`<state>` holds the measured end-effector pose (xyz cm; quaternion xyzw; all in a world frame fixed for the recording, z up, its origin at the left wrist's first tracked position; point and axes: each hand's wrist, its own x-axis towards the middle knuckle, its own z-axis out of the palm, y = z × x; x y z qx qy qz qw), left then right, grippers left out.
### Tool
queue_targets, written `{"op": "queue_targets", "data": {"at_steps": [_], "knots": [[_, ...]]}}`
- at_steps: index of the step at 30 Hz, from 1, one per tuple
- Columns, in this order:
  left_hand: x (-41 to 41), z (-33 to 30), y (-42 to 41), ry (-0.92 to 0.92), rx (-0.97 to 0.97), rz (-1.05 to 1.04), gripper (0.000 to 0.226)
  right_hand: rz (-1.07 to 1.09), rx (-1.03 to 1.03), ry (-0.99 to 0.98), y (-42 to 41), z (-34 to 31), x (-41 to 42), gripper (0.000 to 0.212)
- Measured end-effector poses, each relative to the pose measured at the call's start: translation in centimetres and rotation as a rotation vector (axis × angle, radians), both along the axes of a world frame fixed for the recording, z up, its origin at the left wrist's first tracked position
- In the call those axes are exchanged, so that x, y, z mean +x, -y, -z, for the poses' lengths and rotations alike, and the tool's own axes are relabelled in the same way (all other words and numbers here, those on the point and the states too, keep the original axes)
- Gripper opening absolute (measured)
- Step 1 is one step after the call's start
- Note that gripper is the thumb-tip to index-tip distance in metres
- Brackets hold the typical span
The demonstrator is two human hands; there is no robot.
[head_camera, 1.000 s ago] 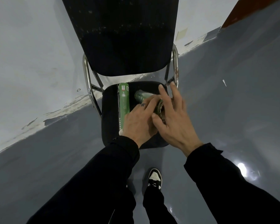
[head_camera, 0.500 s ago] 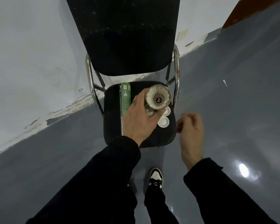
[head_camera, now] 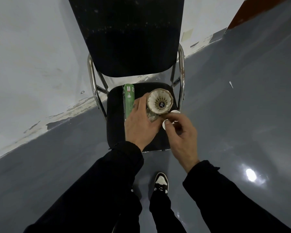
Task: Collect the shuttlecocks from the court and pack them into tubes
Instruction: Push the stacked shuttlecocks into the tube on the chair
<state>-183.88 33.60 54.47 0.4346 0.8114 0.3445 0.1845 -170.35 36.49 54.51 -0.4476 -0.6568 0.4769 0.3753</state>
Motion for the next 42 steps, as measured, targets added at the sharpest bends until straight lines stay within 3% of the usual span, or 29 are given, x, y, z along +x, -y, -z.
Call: {"op": "queue_targets", "data": {"at_steps": [6, 10, 15, 17, 20, 24, 29, 33, 37, 39, 42], "knots": [[-0.7, 0.1, 0.9, -0.151, 0.029, -0.024, 0.07, -0.151, 0.214, 0.173, 0.8, -0.7, -0.8, 0.024], [-1.5, 0.8, 1.2, -0.187, -0.021, -0.035, 0.073, -0.149, 0.172, 0.296, 1.9, -1.6, -2.5, 0.029], [-1.2, 1.0, 1.6, -0.163, -0.062, -0.03, 0.076, 0.089, 0.124, 0.069, 2.3, -2.0, -3.1, 0.029], [-1.0, 0.9, 1.8, -0.141, -0.021, -0.033, 0.077, 0.169, 0.0, 0.045, 0.9, -2.0, -3.1, 0.056], [-1.1, 0.6, 2.2, -0.132, -0.011, 0.031, 0.077, -0.037, -0.282, 0.017, -1.4, -1.7, -3.2, 0.083], [-1.5, 0.4, 2.2, -0.111, -0.034, 0.09, 0.073, -0.297, -0.15, 0.227, -2.6, -1.2, -3.1, 0.093], [-3.2, -0.1, 2.2, -0.007, -0.054, 0.095, 0.069, -0.286, -0.081, 0.313, -3.4, -1.2, -3.5, 0.085], [-5.7, -2.2, 3.4, -0.054, 0.026, 0.066, 0.047, -0.224, -0.093, 0.266, -3.9, -1.5, -4.0, 0.081], [-6.2, -6.7, 2.8, 0.126, 0.405, -0.185, 0.032, -0.235, -0.085, 0.301, -3.7, -1.6, -4.7, 0.08], [-5.5, -9.2, 1.0, 0.275, 0.571, -0.252, 0.032, -0.24, -0.083, 0.307, -3.2, -1.8, -5.1, 0.079], [-4.0, -11.3, -1.6, 0.282, 0.714, -0.25, 0.053, -0.227, -0.086, 0.289, -2.6, -1.9, -5.6, 0.078]]}}
